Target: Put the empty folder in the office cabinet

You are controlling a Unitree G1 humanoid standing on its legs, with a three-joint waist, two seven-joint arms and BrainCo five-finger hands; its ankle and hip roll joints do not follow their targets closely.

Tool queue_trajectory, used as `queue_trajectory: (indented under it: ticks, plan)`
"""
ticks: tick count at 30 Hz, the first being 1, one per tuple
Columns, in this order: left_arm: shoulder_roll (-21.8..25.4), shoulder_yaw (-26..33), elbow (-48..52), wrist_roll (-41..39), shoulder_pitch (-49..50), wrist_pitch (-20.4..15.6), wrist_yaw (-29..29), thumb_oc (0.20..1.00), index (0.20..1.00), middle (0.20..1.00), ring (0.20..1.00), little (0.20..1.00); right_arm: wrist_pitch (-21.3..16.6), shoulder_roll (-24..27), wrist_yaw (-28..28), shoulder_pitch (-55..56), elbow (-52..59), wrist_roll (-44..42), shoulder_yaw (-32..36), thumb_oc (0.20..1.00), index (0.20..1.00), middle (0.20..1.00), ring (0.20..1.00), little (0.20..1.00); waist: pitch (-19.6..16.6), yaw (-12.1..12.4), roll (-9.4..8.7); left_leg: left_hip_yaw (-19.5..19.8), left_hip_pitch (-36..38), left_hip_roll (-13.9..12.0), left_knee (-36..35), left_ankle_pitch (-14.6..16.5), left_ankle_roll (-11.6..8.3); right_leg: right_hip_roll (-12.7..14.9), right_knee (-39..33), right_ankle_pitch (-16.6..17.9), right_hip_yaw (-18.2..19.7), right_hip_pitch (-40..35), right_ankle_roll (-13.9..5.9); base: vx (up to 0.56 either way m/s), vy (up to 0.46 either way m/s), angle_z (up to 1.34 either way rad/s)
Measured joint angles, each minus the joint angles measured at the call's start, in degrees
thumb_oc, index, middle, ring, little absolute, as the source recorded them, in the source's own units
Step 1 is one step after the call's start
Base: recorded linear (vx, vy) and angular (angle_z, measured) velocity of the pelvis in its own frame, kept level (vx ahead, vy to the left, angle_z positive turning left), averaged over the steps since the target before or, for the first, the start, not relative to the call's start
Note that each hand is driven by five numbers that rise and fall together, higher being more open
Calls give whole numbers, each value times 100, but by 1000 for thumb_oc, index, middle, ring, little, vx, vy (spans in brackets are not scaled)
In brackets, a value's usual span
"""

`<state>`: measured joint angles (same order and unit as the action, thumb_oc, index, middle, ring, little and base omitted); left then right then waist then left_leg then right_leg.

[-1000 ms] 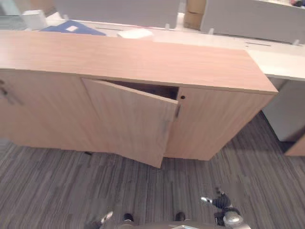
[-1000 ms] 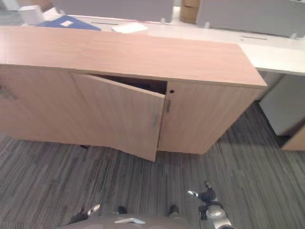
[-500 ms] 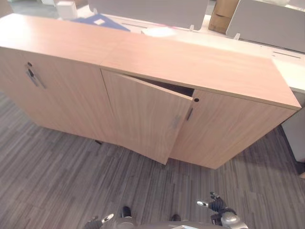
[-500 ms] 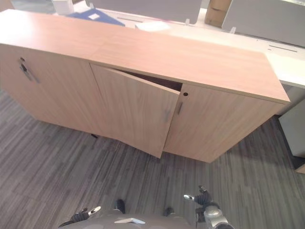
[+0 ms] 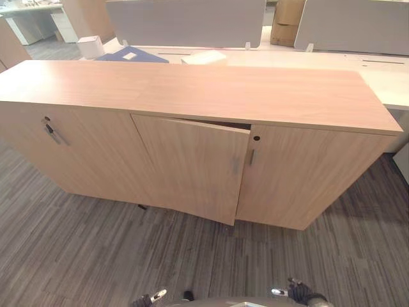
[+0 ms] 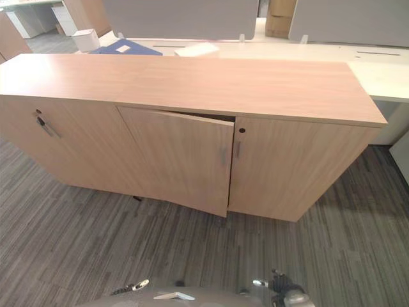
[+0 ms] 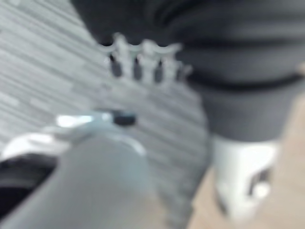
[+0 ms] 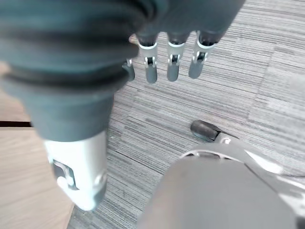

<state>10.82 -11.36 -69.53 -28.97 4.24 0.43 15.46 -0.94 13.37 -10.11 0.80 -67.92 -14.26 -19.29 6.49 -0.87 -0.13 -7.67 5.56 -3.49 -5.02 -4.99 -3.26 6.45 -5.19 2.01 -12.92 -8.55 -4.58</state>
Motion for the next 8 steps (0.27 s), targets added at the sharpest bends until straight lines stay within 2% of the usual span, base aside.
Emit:
queue_trajectory:
  ticks: [1, 5, 8]
  plan:
    - [0, 0, 0, 0, 0, 0, 0, 1000, 1000, 1000, 1000, 1000, 0, 0, 0, 0, 0, 0, 0, 1000, 1000, 1000, 1000, 1000, 0, 0, 0, 0, 0, 0, 0, 0, 0, 0, 0, 0, 0, 0, 0, 47, 49, 1]
    - [89, 14, -22, -1, 0, 39, -7, 1000, 1000, 1000, 1000, 1000, 0, -231, -64, 9, -19, 1, -4, 1000, 1000, 1000, 1000, 1000, 2, -19, -248, -1, 81, 22, 0, 23, 41, 12, 21, -14, 13, -71, 11, 54, 53, -1]
    - [89, 13, -20, -6, -1, 44, 2, 1000, 1000, 1000, 1000, 1000, 0, -233, -61, 5, -14, 1, -3, 1000, 1000, 1000, 1000, 1000, -29, -17, -301, -3, 84, 22, 0, 31, 52, 11, 19, -21, 13, -73, 15, 15, 12, 0]
